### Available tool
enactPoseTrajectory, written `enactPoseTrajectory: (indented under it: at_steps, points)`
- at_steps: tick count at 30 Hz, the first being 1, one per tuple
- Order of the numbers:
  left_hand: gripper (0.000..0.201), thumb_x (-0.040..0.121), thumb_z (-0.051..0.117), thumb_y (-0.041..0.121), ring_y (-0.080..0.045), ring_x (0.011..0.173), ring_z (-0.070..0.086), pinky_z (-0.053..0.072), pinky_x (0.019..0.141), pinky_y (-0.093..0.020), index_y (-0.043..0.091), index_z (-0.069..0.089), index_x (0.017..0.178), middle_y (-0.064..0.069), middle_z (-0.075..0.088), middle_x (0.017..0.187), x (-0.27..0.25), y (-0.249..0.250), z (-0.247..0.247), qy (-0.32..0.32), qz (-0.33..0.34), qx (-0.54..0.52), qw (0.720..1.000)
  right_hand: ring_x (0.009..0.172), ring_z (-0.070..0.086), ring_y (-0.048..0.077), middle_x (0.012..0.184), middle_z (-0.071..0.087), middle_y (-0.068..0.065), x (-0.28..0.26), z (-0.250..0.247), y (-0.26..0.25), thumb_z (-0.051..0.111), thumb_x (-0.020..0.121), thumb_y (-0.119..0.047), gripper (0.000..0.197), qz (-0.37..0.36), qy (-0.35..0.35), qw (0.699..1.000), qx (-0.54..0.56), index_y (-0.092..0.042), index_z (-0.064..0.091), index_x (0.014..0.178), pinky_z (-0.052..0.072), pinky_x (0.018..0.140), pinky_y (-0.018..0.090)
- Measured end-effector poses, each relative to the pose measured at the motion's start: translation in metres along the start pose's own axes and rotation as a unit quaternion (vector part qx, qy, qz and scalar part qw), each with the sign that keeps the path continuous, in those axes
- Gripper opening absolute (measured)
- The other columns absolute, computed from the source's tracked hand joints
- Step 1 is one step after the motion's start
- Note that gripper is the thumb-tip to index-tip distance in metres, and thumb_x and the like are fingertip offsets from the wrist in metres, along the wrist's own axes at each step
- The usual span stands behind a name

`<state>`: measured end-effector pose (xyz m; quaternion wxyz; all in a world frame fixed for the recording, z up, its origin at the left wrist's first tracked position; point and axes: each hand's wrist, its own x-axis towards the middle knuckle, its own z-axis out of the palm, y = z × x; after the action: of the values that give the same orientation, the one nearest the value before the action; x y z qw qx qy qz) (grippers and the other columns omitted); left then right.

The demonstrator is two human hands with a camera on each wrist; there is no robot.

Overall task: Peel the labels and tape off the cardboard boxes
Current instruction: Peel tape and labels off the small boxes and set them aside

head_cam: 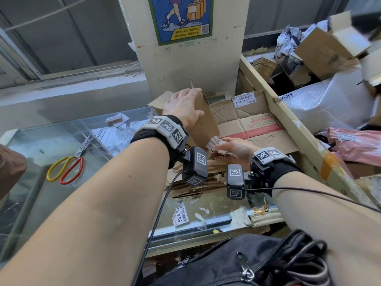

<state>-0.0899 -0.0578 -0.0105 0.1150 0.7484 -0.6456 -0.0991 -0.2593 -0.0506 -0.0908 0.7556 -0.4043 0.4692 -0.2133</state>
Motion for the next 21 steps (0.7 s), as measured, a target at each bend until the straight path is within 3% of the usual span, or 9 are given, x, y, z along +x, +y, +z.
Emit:
enactPoseTrajectory:
  at_steps: [6, 9, 12, 18, 21]
  points:
    - [0.064, 0.093, 0.059, 0.035, -0.024, 0.142, 0.023, 0.024, 0.113, -0.043, 0.036, 0.026, 0.148, 0.004, 0.028, 0.155, -0.0002, 0.0009, -0.0002, 0.002, -0.006, 0.001, 1.0, 0.078, 0.064, 0.02, 0.094, 0.062, 0.013, 0.0, -0.0009, 0.0015, 0.048, 0.095, 0.003, 0.025, 0.001, 0.0, 1.0, 0.015, 0.001, 0.051, 0.119, 0.057, 0.052, 0.025]
    - [0.064, 0.093, 0.059, 0.035, -0.024, 0.142, 0.023, 0.024, 0.114, -0.043, 0.036, 0.026, 0.148, 0.004, 0.028, 0.155, 0.0005, 0.0006, -0.0005, 0.0, -0.008, 0.0, 1.0, 0.082, 0.064, 0.023, 0.093, 0.062, 0.015, 0.0015, -0.0035, 0.0028, 0.048, 0.095, 0.002, 0.021, 0.008, -0.007, 1.0, 0.027, -0.001, 0.053, 0.115, 0.057, 0.076, 0.036]
    - [0.064, 0.094, 0.058, 0.035, -0.024, 0.142, 0.024, 0.024, 0.114, -0.043, 0.036, 0.026, 0.148, 0.003, 0.028, 0.155, 0.001, -0.0003, -0.0012, 0.001, -0.012, -0.002, 1.0, 0.084, 0.063, 0.026, 0.091, 0.063, 0.016, 0.0006, -0.0059, 0.0035, 0.048, 0.095, -0.001, 0.02, 0.012, -0.009, 1.0, 0.023, -0.003, 0.054, 0.114, 0.053, 0.084, 0.039]
    - [0.064, 0.093, 0.059, 0.034, -0.024, 0.142, 0.024, 0.024, 0.113, -0.044, 0.036, 0.026, 0.148, 0.003, 0.029, 0.154, 0.0018, 0.0, -0.0004, 0.003, -0.015, -0.004, 1.0, 0.08, 0.064, 0.023, 0.089, 0.064, 0.014, 0.0, -0.0086, 0.0038, 0.048, 0.095, -0.002, 0.023, 0.014, -0.016, 1.0, 0.007, -0.003, 0.054, 0.117, 0.052, 0.084, 0.038]
    - [0.064, 0.093, 0.059, 0.034, -0.024, 0.141, 0.025, 0.025, 0.113, -0.044, 0.037, 0.027, 0.148, 0.003, 0.029, 0.154, 0.0022, 0.0003, -0.0001, 0.004, -0.017, -0.005, 1.0, 0.08, 0.065, 0.023, 0.091, 0.064, 0.015, 0.0002, -0.01, 0.0044, 0.049, 0.095, -0.003, 0.028, 0.014, -0.017, 1.0, 0.008, -0.002, 0.052, 0.123, 0.057, 0.076, 0.037]
